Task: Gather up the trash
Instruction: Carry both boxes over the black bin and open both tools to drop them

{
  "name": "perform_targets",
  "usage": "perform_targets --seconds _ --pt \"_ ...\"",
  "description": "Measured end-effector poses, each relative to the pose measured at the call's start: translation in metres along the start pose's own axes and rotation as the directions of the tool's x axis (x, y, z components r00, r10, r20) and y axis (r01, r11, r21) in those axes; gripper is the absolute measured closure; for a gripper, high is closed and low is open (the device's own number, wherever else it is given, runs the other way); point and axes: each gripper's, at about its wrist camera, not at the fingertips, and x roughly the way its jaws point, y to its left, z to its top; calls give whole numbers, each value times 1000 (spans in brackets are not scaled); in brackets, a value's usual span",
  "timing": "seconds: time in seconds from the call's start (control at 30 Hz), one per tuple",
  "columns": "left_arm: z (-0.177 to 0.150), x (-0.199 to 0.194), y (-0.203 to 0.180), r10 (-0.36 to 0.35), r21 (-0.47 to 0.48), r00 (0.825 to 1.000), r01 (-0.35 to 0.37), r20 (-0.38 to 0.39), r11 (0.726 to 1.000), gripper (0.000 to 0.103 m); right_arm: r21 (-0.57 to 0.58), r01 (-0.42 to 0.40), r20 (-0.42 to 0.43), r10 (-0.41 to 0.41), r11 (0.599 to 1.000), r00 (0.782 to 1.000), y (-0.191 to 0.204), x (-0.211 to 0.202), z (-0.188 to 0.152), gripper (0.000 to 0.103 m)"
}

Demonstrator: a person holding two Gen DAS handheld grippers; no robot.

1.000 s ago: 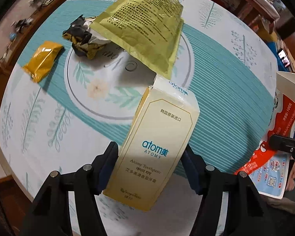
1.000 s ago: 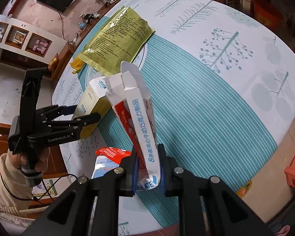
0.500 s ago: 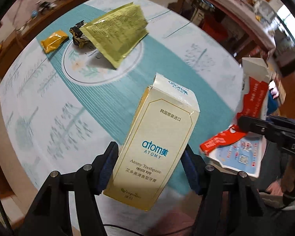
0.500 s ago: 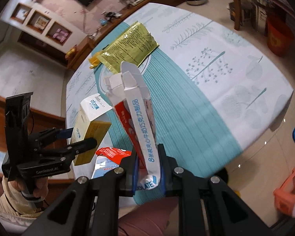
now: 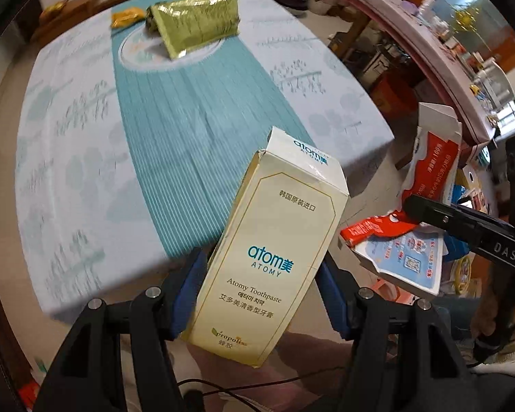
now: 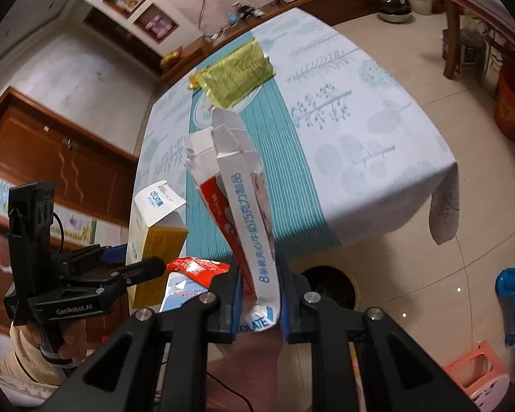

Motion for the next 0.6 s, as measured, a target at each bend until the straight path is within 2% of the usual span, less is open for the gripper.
perform_targets --seconds 0.2,0.33,0.43,0.6 --pt "-36 13 -11 27 -36 999 -29 -46 999 41 -15 -26 -100 25 1000 995 -12 14 -25 86" --pt "-52 37 -9 24 -49 997 -28 -76 998 41 -8 -9 -155 7 1000 988 -21 36 -42 86" --pt "-65 65 -7 19 -54 995 -24 -97 998 41 -1 36 -205 -36 999 978 -34 62 -60 86" --pt "-88 130 -1 5 -80 989 -17 -149 997 41 -12 110 -308 -108 994 945 -62 125 -95 86"
